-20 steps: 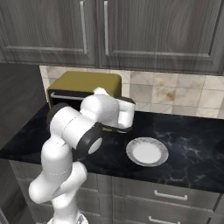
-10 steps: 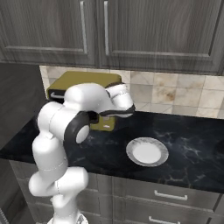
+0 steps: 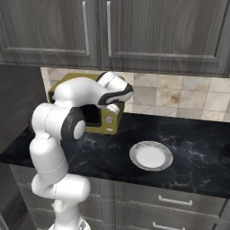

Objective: Pull the toaster oven rack outwards. Pick up the baguette from the plate and place it on the toaster oven rack. Close the toaster oven door fully and set the temperature to the lowest setting.

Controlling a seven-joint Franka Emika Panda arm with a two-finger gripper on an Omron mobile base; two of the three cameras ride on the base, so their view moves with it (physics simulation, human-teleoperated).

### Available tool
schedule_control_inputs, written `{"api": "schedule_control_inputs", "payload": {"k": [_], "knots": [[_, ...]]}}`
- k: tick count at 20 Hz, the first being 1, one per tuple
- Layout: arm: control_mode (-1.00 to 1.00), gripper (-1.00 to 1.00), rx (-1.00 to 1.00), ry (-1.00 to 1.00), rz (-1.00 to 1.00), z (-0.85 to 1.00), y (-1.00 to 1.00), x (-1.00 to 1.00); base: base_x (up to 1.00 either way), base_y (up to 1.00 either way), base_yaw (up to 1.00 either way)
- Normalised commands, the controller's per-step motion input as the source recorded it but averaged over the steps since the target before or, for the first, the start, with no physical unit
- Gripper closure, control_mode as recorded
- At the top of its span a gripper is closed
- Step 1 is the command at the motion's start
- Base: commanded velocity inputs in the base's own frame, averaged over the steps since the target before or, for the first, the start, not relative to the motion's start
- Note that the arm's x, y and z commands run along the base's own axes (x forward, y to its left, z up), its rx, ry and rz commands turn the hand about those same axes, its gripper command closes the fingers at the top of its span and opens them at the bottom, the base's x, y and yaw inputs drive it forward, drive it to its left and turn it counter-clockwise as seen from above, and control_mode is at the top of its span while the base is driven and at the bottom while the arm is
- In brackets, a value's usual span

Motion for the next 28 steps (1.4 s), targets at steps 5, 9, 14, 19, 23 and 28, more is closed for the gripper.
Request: {"api": "schedule_control_inputs", "payload": {"k": [5, 9, 14, 19, 23, 28], "knots": [[-1.0, 1.0, -0.28, -0.06, 0.21, -0.25, -0.31, 0.19, 0.0, 0.0, 0.0], [-1.0, 1.0, -0.02, -0.2, 0.19, -0.39, -0.61, 0.27, 0.0, 0.0, 0.0], [-1.0, 1.0, 0.0, -0.23, 0.16, -0.45, -0.52, 0.4, 0.0, 0.0, 0.0], [-1.0, 1.0, 0.0, -0.21, 0.17, -0.49, -0.45, 0.49, 0.0, 0.0, 0.0], [-1.0, 1.0, 0.0, -0.26, 0.16, -0.44, -0.35, 0.46, 0.0, 0.0, 0.0], [-1.0, 1.0, -0.19, -0.29, 0.25, -0.41, -0.08, 0.44, 0.0, 0.0, 0.0]]}}
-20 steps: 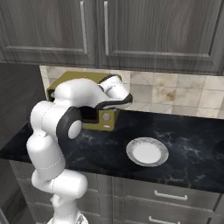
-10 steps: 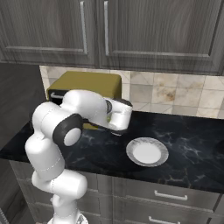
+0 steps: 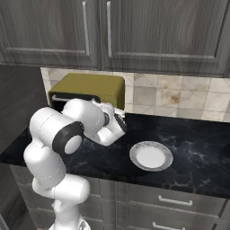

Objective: Pull the toaster oven rack outwards. Pick up the baguette from the plate and place it on the toaster oven rack. Close the toaster oven door fully and set the temperature to the lowest setting.

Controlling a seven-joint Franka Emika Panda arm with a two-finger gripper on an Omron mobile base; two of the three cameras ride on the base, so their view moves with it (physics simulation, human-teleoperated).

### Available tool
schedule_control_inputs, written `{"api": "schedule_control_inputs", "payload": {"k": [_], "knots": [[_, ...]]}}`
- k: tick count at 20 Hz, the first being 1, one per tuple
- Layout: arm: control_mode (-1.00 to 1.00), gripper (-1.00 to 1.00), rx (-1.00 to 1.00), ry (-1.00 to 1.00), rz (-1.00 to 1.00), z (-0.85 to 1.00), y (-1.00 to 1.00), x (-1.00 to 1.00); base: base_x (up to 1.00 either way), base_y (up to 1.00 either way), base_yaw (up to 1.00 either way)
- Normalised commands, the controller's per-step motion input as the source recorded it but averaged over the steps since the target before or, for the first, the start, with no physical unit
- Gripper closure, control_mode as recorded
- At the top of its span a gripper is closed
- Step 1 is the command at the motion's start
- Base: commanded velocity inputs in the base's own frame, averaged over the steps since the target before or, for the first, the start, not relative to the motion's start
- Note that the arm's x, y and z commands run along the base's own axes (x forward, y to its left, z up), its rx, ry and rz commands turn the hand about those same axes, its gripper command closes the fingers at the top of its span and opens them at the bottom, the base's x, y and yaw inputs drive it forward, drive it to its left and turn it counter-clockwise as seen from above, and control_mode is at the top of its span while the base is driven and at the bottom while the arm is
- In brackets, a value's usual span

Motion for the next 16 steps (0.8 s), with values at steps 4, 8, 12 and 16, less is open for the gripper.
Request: {"api": "schedule_control_inputs", "payload": {"k": [4, 8, 12, 16], "knots": [[-1.0, 1.0, -0.44, -0.36, 0.38, -0.37, -0.01, 0.24, 0.0, 0.0, 0.0], [-1.0, 1.0, -0.49, -0.38, 0.43, -0.34, -0.07, 0.16, 0.0, 0.0, 0.0], [-1.0, 1.0, -0.47, -0.31, 0.45, -0.35, -0.21, 0.24, 0.0, 0.0, 0.0], [-1.0, 1.0, -0.45, -0.31, 0.47, -0.33, -0.3, 0.31, 0.0, 0.0, 0.0]]}}
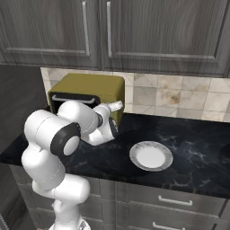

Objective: Pull the toaster oven rack outwards. Pick up the baguette from the plate and place it on the toaster oven rack. Close the toaster oven door fully and set the temperature to the lowest setting.

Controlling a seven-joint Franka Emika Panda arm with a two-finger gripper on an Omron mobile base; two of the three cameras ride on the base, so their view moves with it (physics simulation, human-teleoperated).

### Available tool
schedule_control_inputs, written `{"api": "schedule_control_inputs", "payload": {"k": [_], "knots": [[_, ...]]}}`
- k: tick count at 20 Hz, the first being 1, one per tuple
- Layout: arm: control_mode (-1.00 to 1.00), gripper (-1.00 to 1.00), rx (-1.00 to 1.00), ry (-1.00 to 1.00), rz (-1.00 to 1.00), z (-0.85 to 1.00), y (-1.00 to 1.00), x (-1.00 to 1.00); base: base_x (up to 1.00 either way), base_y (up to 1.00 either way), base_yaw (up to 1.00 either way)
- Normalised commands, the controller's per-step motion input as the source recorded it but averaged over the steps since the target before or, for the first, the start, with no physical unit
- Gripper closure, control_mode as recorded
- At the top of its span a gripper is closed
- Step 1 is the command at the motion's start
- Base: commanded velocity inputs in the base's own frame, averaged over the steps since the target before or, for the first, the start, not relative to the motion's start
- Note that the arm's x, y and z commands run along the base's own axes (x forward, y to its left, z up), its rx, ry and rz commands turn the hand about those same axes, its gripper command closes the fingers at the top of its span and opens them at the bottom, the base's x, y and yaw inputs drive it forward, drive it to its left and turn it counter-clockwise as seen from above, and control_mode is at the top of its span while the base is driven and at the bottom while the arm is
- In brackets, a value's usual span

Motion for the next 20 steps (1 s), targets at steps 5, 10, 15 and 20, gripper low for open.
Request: {"api": "schedule_control_inputs", "payload": {"k": [5, 10, 15, 20], "knots": [[-1.0, 1.0, -0.45, -0.37, 0.53, -0.36, -0.22, 0.17, 0.0, 0.0, 0.0], [-1.0, 1.0, -0.54, -0.44, 0.62, -0.52, -0.01, 0.06, 0.0, 0.0, 0.0], [-1.0, 1.0, -0.61, -0.42, 0.69, -0.64, 0.0, 0.04, 0.0, 0.0, 0.0], [-1.0, 1.0, -0.66, -0.39, 0.7, -0.71, 0.0, 0.03, 0.0, 0.0, 0.0]]}}
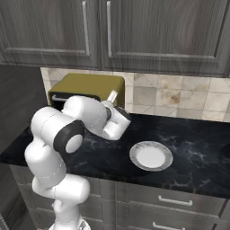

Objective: Pull the toaster oven rack outwards. Pick up the baguette from the plate and place it on the toaster oven rack. Close the toaster oven door fully and set the temperature to the lowest setting.

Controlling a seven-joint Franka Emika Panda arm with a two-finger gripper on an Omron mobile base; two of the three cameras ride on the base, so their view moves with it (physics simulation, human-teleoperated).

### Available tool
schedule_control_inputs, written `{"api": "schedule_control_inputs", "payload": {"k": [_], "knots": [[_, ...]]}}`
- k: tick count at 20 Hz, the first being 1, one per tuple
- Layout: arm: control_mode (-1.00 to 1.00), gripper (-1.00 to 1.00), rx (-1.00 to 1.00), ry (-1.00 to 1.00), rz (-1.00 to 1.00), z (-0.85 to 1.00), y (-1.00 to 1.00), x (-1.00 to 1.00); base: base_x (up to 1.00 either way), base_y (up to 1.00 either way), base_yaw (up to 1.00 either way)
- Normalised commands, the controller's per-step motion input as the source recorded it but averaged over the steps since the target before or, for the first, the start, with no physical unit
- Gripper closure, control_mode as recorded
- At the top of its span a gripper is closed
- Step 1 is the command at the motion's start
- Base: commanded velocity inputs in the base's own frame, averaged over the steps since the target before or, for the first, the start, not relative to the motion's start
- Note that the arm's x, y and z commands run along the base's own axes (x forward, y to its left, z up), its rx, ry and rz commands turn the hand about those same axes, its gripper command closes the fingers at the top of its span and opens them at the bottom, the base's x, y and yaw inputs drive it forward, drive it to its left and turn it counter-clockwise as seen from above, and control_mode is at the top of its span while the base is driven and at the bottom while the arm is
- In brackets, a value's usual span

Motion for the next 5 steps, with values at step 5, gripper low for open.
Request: {"api": "schedule_control_inputs", "payload": {"k": [5], "knots": [[-1.0, 1.0, -0.72, -0.41, 0.68, -0.75, 0.0, 0.0, 0.0, 0.0, 0.0]]}}
